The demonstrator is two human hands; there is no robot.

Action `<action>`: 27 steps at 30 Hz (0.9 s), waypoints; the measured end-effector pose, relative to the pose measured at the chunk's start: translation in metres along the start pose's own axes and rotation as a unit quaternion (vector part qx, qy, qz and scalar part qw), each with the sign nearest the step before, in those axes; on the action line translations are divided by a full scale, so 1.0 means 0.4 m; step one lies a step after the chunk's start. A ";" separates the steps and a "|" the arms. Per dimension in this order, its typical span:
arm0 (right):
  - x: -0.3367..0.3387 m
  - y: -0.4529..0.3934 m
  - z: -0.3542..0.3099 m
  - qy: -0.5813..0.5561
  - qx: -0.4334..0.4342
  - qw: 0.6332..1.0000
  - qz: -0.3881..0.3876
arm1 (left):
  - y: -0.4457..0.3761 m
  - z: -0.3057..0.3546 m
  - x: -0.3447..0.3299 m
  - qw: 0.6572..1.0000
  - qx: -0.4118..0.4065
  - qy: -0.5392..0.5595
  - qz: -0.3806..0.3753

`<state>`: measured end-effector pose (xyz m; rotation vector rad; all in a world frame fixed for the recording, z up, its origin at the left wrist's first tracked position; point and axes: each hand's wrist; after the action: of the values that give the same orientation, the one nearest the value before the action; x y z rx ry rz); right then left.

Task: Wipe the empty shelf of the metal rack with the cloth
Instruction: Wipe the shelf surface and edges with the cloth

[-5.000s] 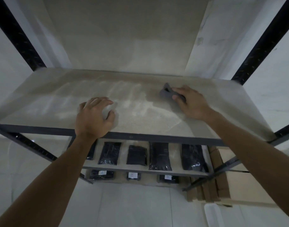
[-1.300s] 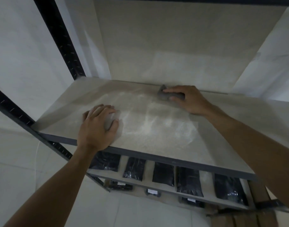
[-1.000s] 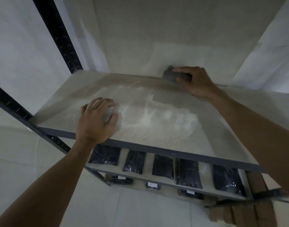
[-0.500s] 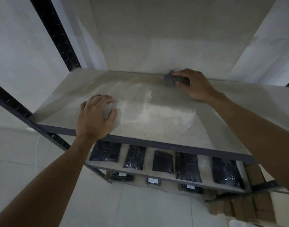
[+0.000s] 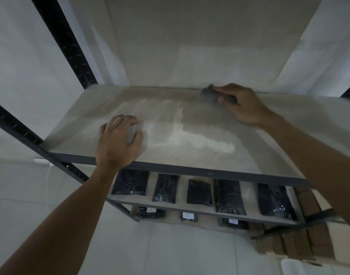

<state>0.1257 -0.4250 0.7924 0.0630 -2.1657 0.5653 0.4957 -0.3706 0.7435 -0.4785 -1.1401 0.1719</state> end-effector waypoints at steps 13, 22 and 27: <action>-0.065 0.160 -0.112 0.131 0.065 0.989 -0.028 | 0.008 -0.011 -0.007 0.999 -0.008 0.026 0.026; -0.037 0.200 -0.191 0.058 0.023 0.997 -0.039 | 0.007 -0.008 -0.014 0.999 -0.003 0.033 0.026; -0.015 0.153 -0.067 0.160 -0.102 0.982 0.003 | 0.008 -0.019 -0.021 0.999 0.000 0.026 0.043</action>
<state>0.1348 -0.3597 0.7787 -0.1377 -1.8969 0.3291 0.4994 -0.3730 0.7325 -0.5299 -1.0699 0.2325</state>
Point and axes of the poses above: each hand's wrist, its own y-axis away from the middle knuckle, its own x-axis out of the back of the hand, z = x × y, and after that the axes turned 5 degrees about z, right-handed
